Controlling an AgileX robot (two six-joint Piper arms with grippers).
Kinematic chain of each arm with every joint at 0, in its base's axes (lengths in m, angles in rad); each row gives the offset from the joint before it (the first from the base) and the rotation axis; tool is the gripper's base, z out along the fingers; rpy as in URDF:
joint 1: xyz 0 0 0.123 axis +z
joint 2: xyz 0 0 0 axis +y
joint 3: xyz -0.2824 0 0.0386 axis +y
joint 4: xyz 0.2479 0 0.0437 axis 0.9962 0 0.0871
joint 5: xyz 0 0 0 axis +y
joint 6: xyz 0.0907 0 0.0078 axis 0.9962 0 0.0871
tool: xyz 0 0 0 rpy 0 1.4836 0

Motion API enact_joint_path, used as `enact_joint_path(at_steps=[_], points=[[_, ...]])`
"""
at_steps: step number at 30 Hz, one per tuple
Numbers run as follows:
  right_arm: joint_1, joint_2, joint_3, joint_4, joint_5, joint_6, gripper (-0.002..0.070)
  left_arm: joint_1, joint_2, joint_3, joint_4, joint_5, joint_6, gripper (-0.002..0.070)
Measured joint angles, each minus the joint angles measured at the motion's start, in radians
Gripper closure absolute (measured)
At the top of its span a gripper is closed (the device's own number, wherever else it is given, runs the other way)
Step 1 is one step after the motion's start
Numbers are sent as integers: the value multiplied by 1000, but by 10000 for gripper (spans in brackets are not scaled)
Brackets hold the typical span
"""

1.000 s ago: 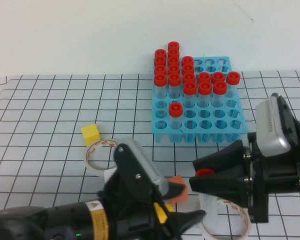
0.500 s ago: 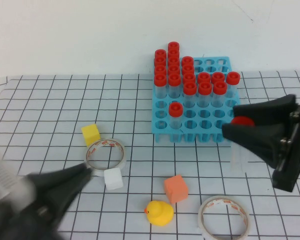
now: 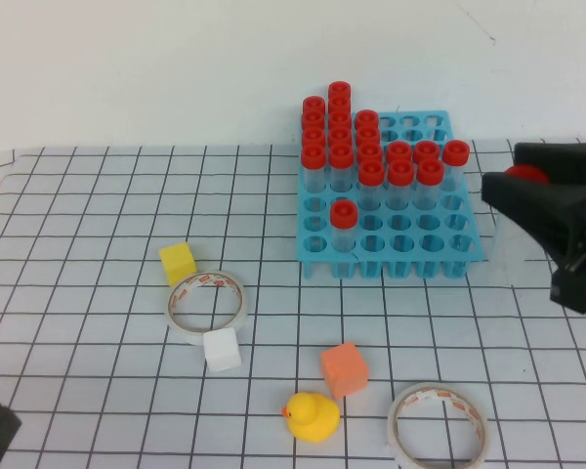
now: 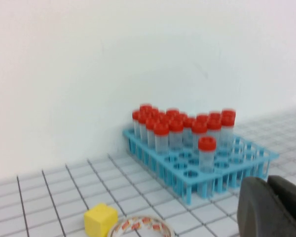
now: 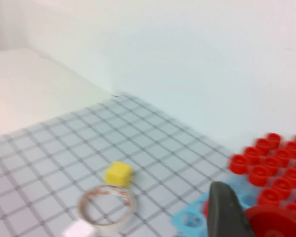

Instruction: Place the test tubes

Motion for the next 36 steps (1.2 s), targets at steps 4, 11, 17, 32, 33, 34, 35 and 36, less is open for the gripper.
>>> enact_joint_path(at_steps=[4, 11, 17, 32, 33, 34, 35, 36], points=[[0, 0, 0, 11, -55, -13, 393, 0, -42, 9, 0, 0, 0, 675], [0, 0, 0, 14, -66, -21, 393, 0, -46, 10, 0, 2, 0, 675], [0, 16, 0, 14, -66, -20, 393, 0, -46, 10, 0, 2, 0, 675], [4, 54, -47, -268, -70, 359, 393, 0, -46, 10, 0, 2, 0, 675], [9, 60, -66, -370, -87, 477, 393, 0, -46, 10, 0, 2, 0, 675], [12, 72, -86, -488, -117, 608, 393, 0, -46, 10, 0, 2, 0, 675], [15, 82, -99, -593, -149, 724, 393, 0, -46, 10, 0, 2, 0, 675], [17, 97, -112, -729, -199, 878, 393, 0, -46, 10, 0, 2, 0, 675]])
